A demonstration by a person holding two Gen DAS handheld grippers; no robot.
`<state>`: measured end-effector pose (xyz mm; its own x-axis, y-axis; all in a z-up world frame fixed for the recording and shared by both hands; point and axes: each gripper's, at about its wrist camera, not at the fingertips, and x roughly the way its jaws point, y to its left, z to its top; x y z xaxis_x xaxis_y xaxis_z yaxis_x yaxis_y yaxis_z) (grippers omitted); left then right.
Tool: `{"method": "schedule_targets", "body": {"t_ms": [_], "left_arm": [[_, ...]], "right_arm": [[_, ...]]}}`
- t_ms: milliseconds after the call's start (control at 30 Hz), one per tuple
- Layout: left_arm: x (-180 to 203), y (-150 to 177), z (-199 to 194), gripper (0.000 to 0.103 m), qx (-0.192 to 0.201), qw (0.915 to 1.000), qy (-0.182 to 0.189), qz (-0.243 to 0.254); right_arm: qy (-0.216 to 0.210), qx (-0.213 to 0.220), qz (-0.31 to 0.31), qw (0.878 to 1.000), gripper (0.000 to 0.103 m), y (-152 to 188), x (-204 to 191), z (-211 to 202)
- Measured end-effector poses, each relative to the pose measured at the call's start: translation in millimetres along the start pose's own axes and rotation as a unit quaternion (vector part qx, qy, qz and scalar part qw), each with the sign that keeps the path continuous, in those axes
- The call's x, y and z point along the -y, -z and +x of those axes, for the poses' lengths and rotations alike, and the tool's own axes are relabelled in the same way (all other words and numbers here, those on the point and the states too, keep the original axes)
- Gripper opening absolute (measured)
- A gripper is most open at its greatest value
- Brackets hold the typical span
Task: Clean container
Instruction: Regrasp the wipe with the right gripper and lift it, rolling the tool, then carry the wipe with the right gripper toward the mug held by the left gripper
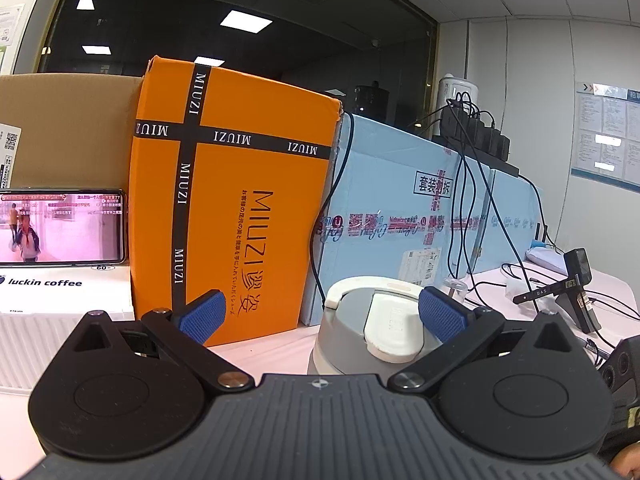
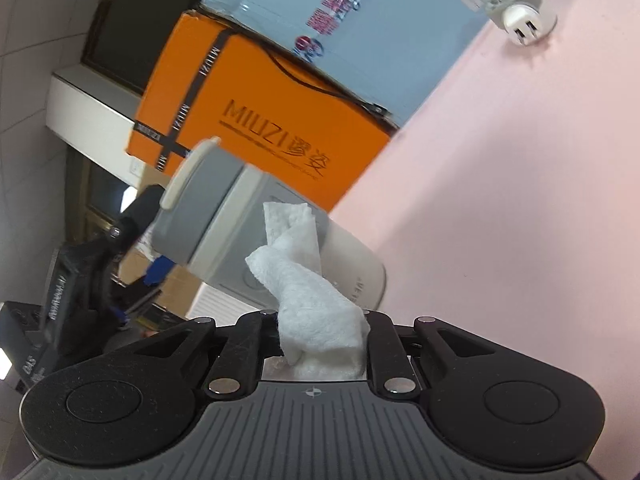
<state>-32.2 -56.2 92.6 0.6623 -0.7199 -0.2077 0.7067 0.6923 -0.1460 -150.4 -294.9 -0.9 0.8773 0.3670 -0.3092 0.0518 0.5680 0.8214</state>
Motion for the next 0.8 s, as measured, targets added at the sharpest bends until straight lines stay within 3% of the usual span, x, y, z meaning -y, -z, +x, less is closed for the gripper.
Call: {"method": "schedule_targets", "body": {"t_ms": [133, 333, 467, 633, 800], "left_arm": [[-0.1, 0.1, -0.7, 0.103, 0.000, 1.0000, 0.000, -0.001], [0.4, 0.1, -1.0, 0.103, 0.000, 1.0000, 0.000, -0.001], [1.2, 0.1, -1.2, 0.103, 0.000, 1.0000, 0.000, 0.000], [1.0, 0.5, -1.6, 0.103, 0.000, 1.0000, 0.001, -0.001], [0.0, 0.7, -0.7, 0.103, 0.001, 1.0000, 0.003, -0.004]], "right_arm": [[-0.021, 0.010, -0.002, 1.000, 0.013, 0.5, -2.2, -4.5], [-0.095, 0.091, -0.016, 0.991, 0.013, -16.0, -20.5, -36.9], [-0.115, 0.139, 0.026, 0.983, 0.013, -34.6, -17.4, -40.7], [-0.127, 0.120, 0.164, 0.971, 0.013, -51.6, 14.0, -11.9], [-0.101, 0.099, 0.192, 0.971, 0.013, -43.8, 26.9, 7.5]]}}
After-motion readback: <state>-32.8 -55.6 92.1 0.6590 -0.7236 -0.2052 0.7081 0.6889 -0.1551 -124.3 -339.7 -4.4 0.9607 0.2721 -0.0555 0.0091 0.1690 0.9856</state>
